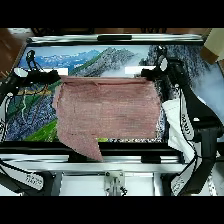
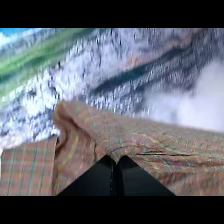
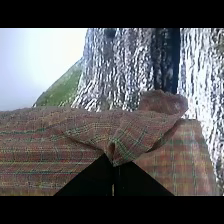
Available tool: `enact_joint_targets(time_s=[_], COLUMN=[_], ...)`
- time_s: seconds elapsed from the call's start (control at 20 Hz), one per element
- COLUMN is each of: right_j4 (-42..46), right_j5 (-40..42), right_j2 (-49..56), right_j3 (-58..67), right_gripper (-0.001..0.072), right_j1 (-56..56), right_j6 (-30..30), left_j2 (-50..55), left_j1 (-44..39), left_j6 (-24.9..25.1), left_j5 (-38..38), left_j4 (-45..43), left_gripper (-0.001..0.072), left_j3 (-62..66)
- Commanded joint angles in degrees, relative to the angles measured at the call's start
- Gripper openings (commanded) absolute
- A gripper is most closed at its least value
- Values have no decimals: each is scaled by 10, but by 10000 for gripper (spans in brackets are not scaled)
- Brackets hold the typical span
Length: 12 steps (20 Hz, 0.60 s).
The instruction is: Fold the shirts.
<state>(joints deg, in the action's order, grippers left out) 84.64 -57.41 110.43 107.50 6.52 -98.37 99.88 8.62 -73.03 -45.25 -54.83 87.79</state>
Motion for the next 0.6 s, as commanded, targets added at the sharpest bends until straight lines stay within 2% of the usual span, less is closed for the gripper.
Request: enact_joint_targets(time_s=[0.0,0.1,0.15,0.25,0.35,0.55], right_j4=[3,7,12,11,1,3], right_j5=[-157,-253,-276,-275,-269,-271], right_j2=[-22,-21,-18,-11,-5,-4], right_j3=[0,-1,-3,-17,-38,-52], right_gripper=[55,55,55,55,55,55], right_j1=[0,0,1,1,1,1], right_j6=[19,26,27,21,-6,-9], left_j2=[-2,6,10,14,18,18], left_j1=[32,40,40,38,38,35], left_j6=[24,7,-2,-1,-10,-12], left_j5=[-215,-315,-351,-362,-360,-354], left_j4=[-30,-82,-118,-147,-146,-141], left_gripper=[26,25,26,26,26,26], left_j3=[9,9,8,-9,-31,-45])
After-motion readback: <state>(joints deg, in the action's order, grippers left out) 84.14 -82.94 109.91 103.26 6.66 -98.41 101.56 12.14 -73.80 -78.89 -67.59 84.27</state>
